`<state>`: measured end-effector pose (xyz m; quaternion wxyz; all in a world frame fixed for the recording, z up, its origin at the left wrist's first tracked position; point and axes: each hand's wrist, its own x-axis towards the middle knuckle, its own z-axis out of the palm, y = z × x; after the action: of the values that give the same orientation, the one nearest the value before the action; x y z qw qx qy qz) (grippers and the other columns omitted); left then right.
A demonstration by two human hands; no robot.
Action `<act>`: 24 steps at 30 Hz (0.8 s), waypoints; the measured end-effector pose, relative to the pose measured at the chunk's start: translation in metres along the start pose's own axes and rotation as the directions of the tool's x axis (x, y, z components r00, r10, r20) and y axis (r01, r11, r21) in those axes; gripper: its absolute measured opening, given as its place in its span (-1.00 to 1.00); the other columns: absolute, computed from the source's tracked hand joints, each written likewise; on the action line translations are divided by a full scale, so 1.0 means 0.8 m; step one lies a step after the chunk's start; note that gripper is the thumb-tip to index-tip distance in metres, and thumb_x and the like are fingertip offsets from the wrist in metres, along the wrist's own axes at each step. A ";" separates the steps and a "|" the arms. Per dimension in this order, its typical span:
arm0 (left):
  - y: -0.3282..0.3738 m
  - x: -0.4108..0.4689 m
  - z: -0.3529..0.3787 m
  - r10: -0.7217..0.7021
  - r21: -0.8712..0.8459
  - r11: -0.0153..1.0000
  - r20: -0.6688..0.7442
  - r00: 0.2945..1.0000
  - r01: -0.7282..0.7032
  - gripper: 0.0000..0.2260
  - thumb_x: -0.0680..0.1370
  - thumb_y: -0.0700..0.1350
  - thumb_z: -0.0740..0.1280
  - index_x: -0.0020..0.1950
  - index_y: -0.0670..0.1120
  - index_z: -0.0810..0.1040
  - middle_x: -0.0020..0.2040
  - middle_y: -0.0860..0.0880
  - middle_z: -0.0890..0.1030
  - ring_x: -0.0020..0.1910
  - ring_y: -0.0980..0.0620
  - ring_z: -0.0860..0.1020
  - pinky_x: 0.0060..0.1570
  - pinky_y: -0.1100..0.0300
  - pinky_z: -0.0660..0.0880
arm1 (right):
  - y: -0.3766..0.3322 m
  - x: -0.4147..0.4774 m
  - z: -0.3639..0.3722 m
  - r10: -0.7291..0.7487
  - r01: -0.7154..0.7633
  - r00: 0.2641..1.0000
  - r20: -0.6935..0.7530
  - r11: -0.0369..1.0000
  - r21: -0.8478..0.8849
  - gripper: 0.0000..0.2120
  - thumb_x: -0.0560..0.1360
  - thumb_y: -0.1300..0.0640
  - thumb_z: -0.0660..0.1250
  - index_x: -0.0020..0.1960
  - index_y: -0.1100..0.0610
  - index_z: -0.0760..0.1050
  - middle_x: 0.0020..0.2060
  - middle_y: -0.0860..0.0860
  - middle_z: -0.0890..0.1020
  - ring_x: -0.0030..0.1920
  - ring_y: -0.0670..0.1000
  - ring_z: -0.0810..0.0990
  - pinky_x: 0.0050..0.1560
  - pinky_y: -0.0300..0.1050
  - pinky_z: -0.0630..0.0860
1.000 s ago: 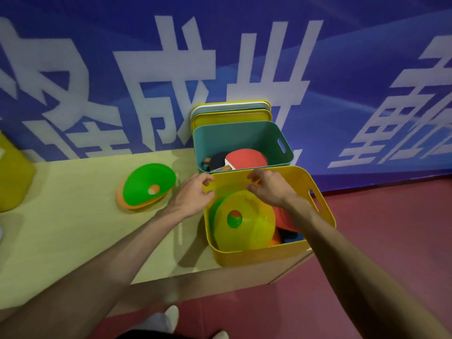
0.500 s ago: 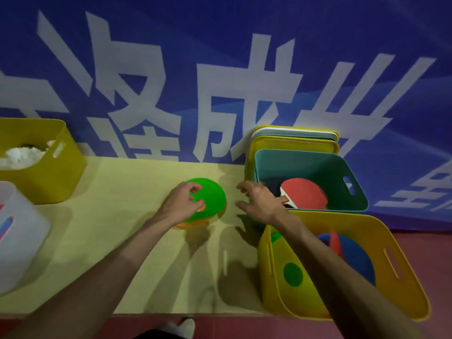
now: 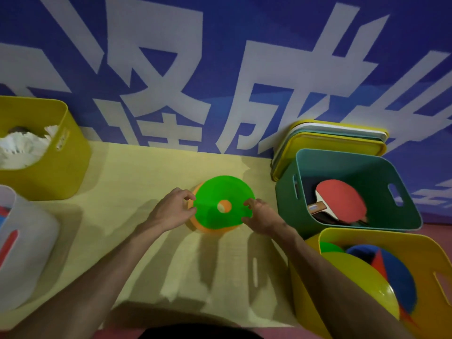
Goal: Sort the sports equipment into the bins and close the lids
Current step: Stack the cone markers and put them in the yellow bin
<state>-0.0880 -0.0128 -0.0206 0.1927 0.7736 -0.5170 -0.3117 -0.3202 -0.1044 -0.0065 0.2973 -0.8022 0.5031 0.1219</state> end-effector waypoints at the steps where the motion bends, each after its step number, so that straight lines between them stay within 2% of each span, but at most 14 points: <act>1: -0.005 0.004 0.001 -0.010 0.001 1.000 0.011 1.000 0.010 -0.71 0.45 -0.09 0.40 0.16 0.00 0.54 0.09 -0.01 0.50 0.01 0.04 0.52 -0.02 0.25 0.39 | 0.001 0.006 0.002 0.009 -0.009 1.000 0.008 1.000 -0.008 -0.53 0.54 0.10 0.29 0.40 0.18 0.31 0.31 0.19 0.43 0.28 0.17 0.45 0.30 0.01 0.41; 7: -0.031 0.032 0.013 -0.114 -0.004 0.993 0.045 0.992 0.115 -0.66 0.47 -0.11 0.35 0.24 -0.02 0.48 0.15 -0.03 0.50 0.11 -0.02 0.53 0.10 0.11 0.48 | 0.016 0.040 0.016 0.126 -0.126 0.991 -0.054 0.992 0.018 -0.54 0.55 0.13 0.24 0.41 0.19 0.26 0.28 0.17 0.41 0.25 0.18 0.46 0.29 0.05 0.43; 12: -0.043 0.055 0.030 -0.229 0.031 0.973 0.098 0.969 0.227 -0.61 0.47 -0.08 0.34 0.30 -0.03 0.42 0.19 -0.06 0.50 0.10 -0.05 0.54 0.09 0.10 0.49 | 0.030 0.070 0.023 0.232 -0.227 0.970 -0.078 0.972 0.067 -0.46 0.55 0.08 0.25 0.44 0.17 0.11 0.31 0.18 0.33 0.28 0.20 0.43 0.26 0.13 0.46; 17: -0.047 0.068 0.053 -0.319 -0.019 0.946 0.127 0.939 0.324 -0.59 0.48 -0.07 0.32 0.31 -0.04 0.40 0.18 -0.06 0.56 0.13 -0.08 0.54 0.10 0.06 0.49 | 0.038 0.098 0.027 0.295 -0.286 0.952 -0.085 0.953 0.098 -0.50 0.58 0.11 0.20 0.44 0.20 0.11 0.32 0.19 0.36 0.26 0.20 0.46 0.19 0.09 0.49; 19: -0.047 0.072 0.065 -0.343 -0.062 0.934 0.127 0.931 0.352 -0.67 0.49 -0.10 0.31 0.26 -0.04 0.45 0.14 -0.07 0.60 0.11 -0.08 0.56 0.06 0.07 0.50 | 0.040 0.106 0.029 0.297 -0.292 0.952 -0.072 0.954 0.068 -0.57 0.60 0.14 0.17 0.42 0.20 0.19 0.28 0.18 0.43 0.24 0.18 0.48 0.15 0.06 0.48; 22: -0.047 0.075 0.078 -0.394 -0.169 0.900 0.083 0.916 0.402 -0.78 0.51 -0.22 0.30 0.14 -0.09 0.56 0.08 -0.10 0.65 0.04 -0.07 0.60 -0.02 0.15 0.50 | 0.041 0.112 0.030 0.298 -0.292 0.952 -0.073 0.953 0.078 -0.72 0.59 0.18 0.14 0.29 0.17 0.36 0.13 0.15 0.57 0.11 0.16 0.57 0.07 0.05 0.55; 24: -0.047 0.074 0.082 -0.415 -0.251 0.874 0.059 0.908 0.416 -0.82 0.49 -0.28 0.31 0.05 -0.12 0.61 0.03 -0.14 0.66 -0.01 -0.08 0.62 -0.03 0.10 0.55 | 0.042 0.110 0.030 0.303 -0.293 0.950 -0.076 0.948 0.121 -0.75 0.59 0.20 0.15 0.26 0.16 0.40 0.10 0.14 0.58 0.09 0.16 0.58 0.06 0.04 0.55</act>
<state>-0.0909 -0.0511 -0.1090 0.2192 0.8342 -0.2943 -0.4116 -0.3065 -0.1654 -0.0807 0.2945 -0.7044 0.6381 0.1001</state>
